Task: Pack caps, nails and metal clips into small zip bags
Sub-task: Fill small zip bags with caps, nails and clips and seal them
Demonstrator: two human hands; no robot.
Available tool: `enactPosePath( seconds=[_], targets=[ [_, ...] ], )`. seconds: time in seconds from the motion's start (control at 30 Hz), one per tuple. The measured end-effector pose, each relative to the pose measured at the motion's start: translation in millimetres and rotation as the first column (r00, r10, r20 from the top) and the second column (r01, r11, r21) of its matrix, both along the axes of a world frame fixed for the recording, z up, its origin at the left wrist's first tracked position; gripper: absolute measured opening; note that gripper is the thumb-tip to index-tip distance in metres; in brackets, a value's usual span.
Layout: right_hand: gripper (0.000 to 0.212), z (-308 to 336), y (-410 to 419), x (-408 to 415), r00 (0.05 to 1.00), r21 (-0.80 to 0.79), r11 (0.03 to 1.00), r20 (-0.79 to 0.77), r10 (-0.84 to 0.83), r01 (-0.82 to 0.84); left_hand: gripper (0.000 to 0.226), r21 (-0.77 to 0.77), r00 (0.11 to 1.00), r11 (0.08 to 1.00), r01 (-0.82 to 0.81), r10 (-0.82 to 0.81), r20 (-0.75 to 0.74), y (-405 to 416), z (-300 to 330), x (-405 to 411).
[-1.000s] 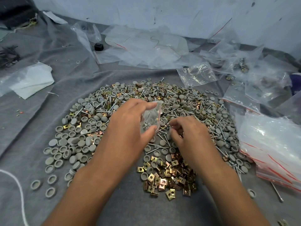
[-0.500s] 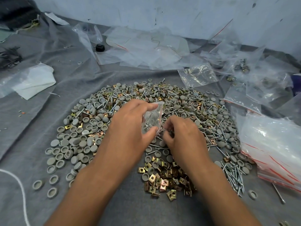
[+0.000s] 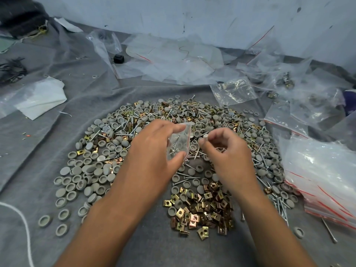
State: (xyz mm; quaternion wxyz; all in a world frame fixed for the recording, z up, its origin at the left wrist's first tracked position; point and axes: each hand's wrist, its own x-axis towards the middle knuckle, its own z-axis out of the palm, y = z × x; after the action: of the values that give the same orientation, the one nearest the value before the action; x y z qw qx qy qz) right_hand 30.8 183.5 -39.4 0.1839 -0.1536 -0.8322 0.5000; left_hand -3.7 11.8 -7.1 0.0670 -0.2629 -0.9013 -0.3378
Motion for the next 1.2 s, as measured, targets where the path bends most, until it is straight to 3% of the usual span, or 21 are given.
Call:
enactPosePath(
  seconds=[0.07,0.1,0.2,0.3,0.4,0.53,0.63,0.77,0.87,1.07,1.2],
  targets=[
    [0.010,8.6,-1.8,2.1,0.987,-0.156,0.988,-0.161,-0.020,-0.005,0.055,-0.004,1.000,1.000,0.006,-0.006,-0.003,0.8,-0.4,-0.1],
    [0.010,11.8,-4.9,3.1,0.965,-0.153,0.988,-0.259,-0.043,0.003,0.055,-0.006,1.000,1.000,0.009,-0.009,-0.003,1.3,-0.8,0.0],
    [0.010,15.4,-19.6,3.4,0.855,0.094,0.993,-0.518,-0.010,0.069,0.055,-0.017,1.000,1.000,0.015,-0.015,-0.007,3.7,-2.4,0.4],
    [0.009,10.5,-30.6,1.7,0.766,0.375,0.910,-0.633,0.114,0.175,0.054,0.002,1.000,1.000,0.015,-0.015,-0.006,5.4,-2.1,0.4],
    [0.007,6.1,-33.3,1.2,0.783,0.480,0.860,-0.597,0.174,0.175,0.052,0.024,1.000,0.999,0.026,-0.026,-0.006,4.6,-1.7,-0.2],
    [0.010,11.2,-28.8,4.7,0.810,0.360,0.915,-0.583,0.069,0.182,0.055,0.038,1.000,0.999,0.023,-0.023,0.000,3.2,-2.1,-0.1],
    [0.010,15.7,-28.9,6.5,0.813,0.370,0.922,-0.568,0.127,0.115,0.054,0.039,1.000,0.999,0.030,-0.030,-0.002,3.2,-1.8,-0.6],
    [0.017,12.8,-33.0,7.6,0.897,0.487,0.872,-0.405,0.175,0.050,0.046,0.047,1.000,0.999,0.027,-0.026,-0.014,2.6,-5.4,-4.3],
    [0.019,10.9,-29.4,10.5,0.936,0.486,0.874,-0.317,0.151,0.023,0.045,0.058,1.000,0.998,0.017,-0.015,-0.027,3.2,-6.6,-3.9],
    [0.012,15.0,-24.0,17.6,0.868,0.361,0.932,-0.470,0.160,0.024,0.055,0.064,1.000,0.998,-0.003,0.004,-0.020,4.4,-4.9,-1.3],
    [0.014,9.9,-25.4,24.0,0.872,0.304,0.951,-0.447,0.197,-0.060,0.057,0.123,0.997,0.992,-0.019,0.028,-0.070,0.6,-0.1,-1.2]
  ],
)
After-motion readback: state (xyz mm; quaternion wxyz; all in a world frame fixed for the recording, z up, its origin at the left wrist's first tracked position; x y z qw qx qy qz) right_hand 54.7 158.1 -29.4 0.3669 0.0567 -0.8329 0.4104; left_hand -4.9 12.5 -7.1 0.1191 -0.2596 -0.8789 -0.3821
